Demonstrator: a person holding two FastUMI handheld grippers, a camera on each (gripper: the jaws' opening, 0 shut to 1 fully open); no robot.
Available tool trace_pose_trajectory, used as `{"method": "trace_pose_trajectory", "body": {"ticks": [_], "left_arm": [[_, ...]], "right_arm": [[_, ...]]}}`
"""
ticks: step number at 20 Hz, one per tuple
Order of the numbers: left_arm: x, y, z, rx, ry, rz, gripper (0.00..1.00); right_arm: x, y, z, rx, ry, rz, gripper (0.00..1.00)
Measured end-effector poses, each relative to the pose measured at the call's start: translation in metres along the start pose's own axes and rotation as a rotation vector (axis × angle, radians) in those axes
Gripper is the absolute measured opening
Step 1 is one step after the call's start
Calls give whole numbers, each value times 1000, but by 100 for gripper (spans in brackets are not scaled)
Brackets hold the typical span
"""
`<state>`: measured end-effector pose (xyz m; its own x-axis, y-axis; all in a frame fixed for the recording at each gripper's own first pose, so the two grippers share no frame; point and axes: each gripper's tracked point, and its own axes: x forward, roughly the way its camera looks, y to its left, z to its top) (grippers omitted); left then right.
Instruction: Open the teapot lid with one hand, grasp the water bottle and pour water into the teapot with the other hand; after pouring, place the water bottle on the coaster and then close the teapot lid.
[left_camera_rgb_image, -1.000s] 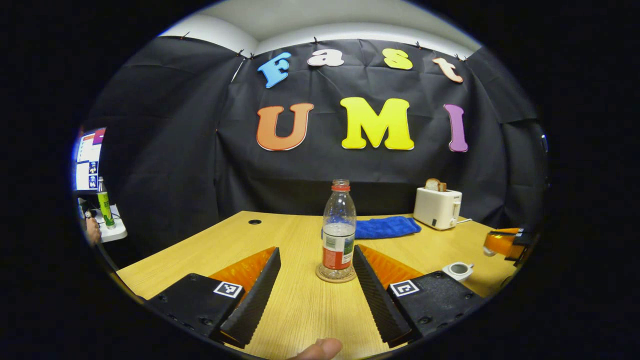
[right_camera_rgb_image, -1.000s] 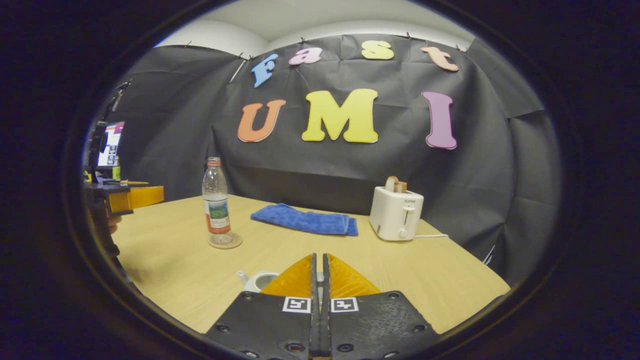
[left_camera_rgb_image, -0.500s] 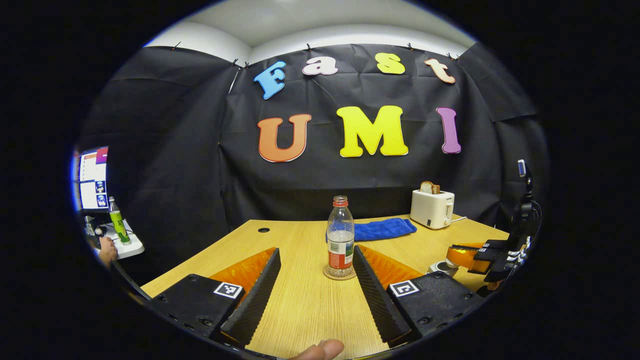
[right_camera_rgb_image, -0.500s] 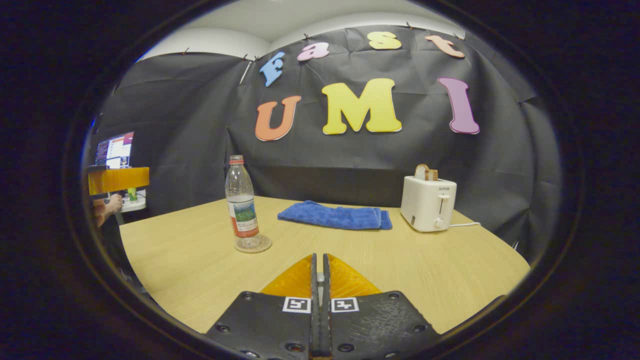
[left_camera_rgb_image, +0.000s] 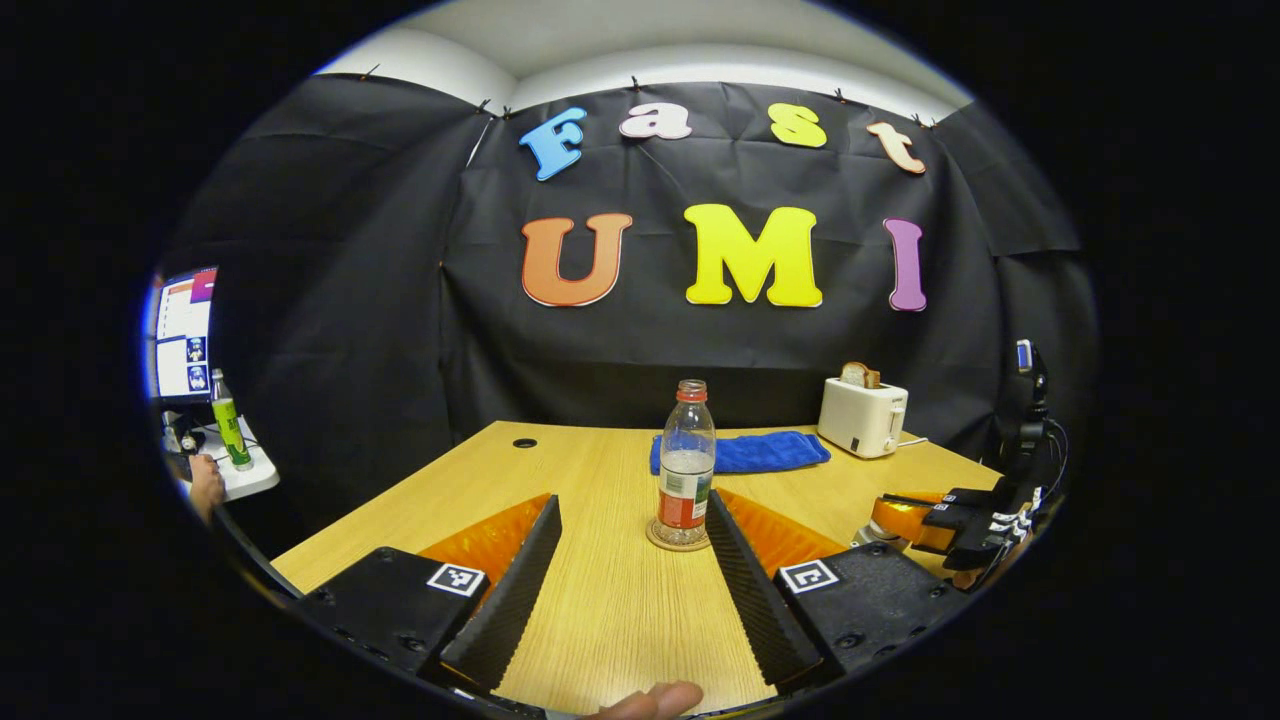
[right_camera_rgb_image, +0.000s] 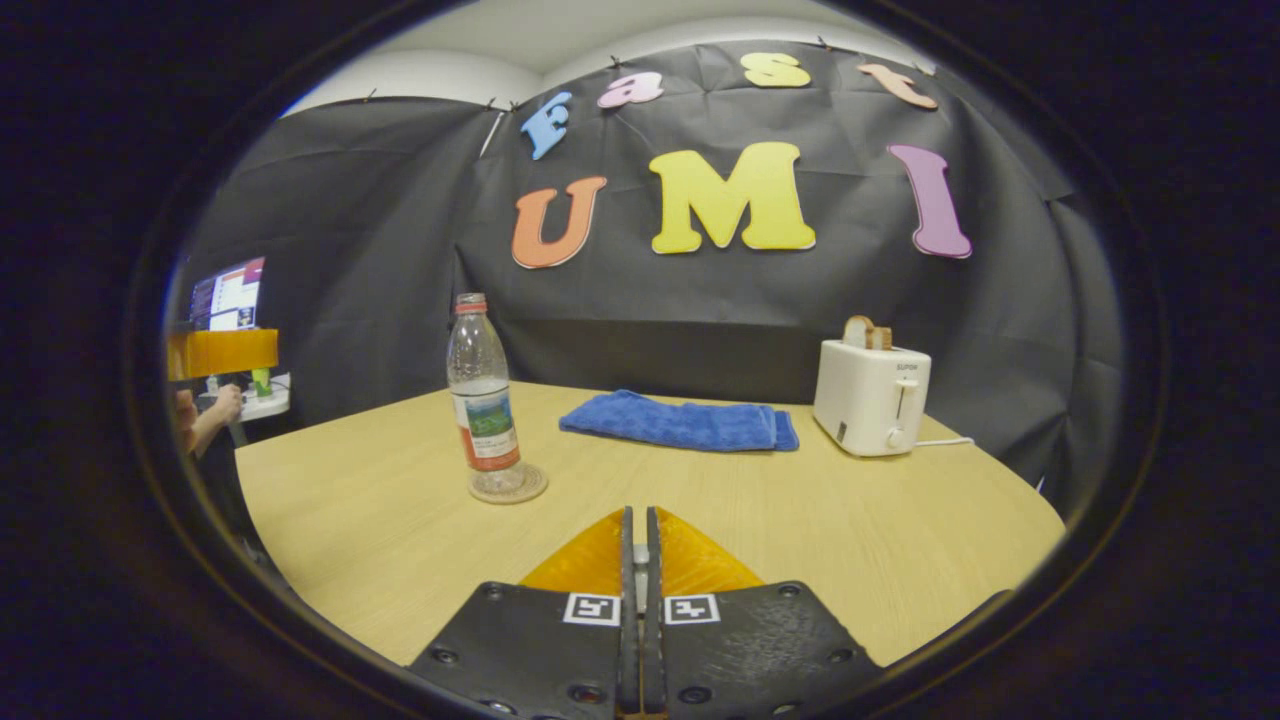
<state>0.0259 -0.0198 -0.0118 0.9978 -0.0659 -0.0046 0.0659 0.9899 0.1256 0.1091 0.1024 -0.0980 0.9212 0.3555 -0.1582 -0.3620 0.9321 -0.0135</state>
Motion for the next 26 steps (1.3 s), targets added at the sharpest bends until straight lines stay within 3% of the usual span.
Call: {"method": "trace_pose_trajectory", "body": {"ticks": [9,12,13,16,17,18,22,26], "left_arm": [[0,-4,-1,6,8,-17,91],[-3,-7,-2,17,13,-20,91],[-3,-9,0,17,10,-20,91],[-8,-15,4,9,5,-30,91],[-10,-17,6,8,0,-33,91],[-12,-18,8,8,-4,-34,91],[-18,-26,13,23,-3,-25,91],[-25,-32,19,36,-23,-12,91]], "right_arm": [[-8,-8,-3,30,-7,-25,8],[-22,-9,2,41,-20,-27,19],[-28,-9,6,41,-26,-30,28],[-50,-10,20,53,-53,-35,36],[-58,-14,28,62,-67,-46,48],[-67,-17,36,73,-81,-63,51],[-105,-54,56,81,-117,-230,96],[-140,-73,63,56,-95,-317,97]]}}
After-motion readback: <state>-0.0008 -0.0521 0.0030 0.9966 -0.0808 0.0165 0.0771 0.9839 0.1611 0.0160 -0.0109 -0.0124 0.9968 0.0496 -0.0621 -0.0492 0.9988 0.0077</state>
